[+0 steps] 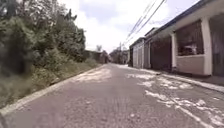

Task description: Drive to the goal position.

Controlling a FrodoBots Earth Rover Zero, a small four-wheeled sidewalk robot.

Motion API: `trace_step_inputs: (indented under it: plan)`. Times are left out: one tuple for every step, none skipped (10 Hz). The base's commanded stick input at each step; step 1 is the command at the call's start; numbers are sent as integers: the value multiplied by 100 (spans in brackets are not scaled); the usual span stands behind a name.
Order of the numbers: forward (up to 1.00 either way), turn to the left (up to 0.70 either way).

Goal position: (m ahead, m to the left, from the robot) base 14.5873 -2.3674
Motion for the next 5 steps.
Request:
trace_step_inputs:
  plan:
    - [100, 0]
    - [100, 0]
    - [100, 0]
    - [100, 0]
    - [100, 0]
